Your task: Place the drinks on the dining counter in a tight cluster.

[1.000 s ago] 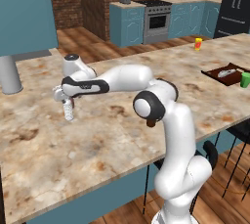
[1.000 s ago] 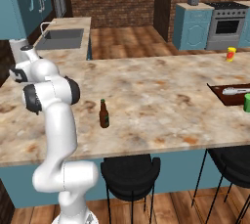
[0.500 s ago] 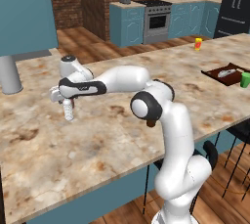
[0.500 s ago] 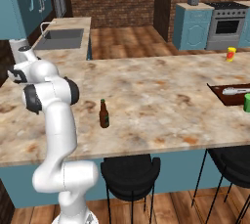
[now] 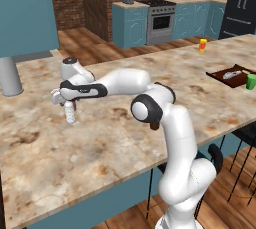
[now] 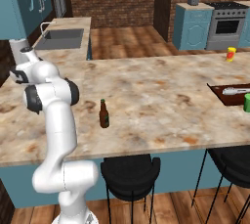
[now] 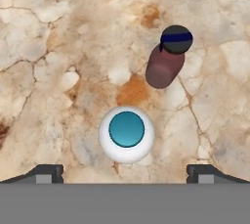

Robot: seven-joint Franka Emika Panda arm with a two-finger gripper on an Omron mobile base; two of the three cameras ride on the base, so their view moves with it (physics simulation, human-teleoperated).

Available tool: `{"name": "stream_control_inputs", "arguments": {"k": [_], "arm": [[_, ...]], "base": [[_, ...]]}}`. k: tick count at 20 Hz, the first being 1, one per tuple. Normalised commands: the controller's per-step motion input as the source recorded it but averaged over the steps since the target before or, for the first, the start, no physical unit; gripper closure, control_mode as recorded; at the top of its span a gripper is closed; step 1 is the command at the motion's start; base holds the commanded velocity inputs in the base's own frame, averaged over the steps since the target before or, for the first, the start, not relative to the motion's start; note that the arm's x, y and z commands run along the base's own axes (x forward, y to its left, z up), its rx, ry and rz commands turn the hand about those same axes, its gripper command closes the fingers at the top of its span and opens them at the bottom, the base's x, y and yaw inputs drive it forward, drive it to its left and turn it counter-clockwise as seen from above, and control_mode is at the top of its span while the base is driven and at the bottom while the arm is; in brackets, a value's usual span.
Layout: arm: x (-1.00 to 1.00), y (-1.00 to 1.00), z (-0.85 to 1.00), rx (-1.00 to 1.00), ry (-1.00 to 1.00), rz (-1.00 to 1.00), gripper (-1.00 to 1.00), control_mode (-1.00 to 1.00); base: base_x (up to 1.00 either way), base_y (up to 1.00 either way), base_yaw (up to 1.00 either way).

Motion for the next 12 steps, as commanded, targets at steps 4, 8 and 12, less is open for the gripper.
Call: {"name": "stream_control_inputs", "arguments": {"k": [4,8,12], "arm": [[0.11,0.00,-0.10,0.00,0.00,0.00,-1.00,-1.00],[0.05,0.00,-0.04,0.00,0.00,0.00,-1.00,-1.00],[0.04,0.00,-0.11,0.00,0.00,0.00,-1.00,-1.00]], "base": [[0.00,0.00,0.00],[0.00,0.00,0.00],[0.00,0.00,0.00]]}}
